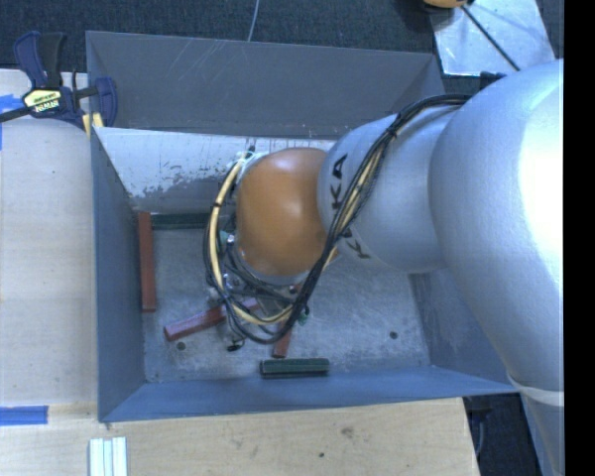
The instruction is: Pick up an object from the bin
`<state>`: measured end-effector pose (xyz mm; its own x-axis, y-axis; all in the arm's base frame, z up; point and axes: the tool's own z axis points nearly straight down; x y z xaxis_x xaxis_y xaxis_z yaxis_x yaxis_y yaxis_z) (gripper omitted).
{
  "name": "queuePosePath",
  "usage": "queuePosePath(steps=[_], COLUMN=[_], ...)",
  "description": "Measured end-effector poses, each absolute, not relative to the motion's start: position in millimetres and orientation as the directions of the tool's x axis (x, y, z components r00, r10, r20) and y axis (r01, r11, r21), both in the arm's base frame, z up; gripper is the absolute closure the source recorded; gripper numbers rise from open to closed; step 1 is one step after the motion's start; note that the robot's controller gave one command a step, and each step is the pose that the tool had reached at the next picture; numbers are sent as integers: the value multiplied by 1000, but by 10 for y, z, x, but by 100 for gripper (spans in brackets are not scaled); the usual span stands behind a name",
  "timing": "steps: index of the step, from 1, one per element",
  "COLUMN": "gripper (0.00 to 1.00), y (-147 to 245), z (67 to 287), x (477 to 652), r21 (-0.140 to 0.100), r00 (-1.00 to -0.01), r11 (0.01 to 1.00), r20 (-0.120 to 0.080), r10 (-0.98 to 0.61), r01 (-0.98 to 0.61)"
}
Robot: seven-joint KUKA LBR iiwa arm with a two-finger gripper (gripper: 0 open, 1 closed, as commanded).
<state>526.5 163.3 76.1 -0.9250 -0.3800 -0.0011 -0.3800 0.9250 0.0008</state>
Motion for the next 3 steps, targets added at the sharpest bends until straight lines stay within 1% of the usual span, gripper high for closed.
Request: queuePosePath(steps=[2, 3], gripper=[100, 100], y=[1632, 1673], z=[761, 2781], x=[5264, 5420], r21=[1, -2], r00=[-925, -910], r11=[925, 910], r20=[-1, -10], r10=[-379, -414], r01=[-379, -414])
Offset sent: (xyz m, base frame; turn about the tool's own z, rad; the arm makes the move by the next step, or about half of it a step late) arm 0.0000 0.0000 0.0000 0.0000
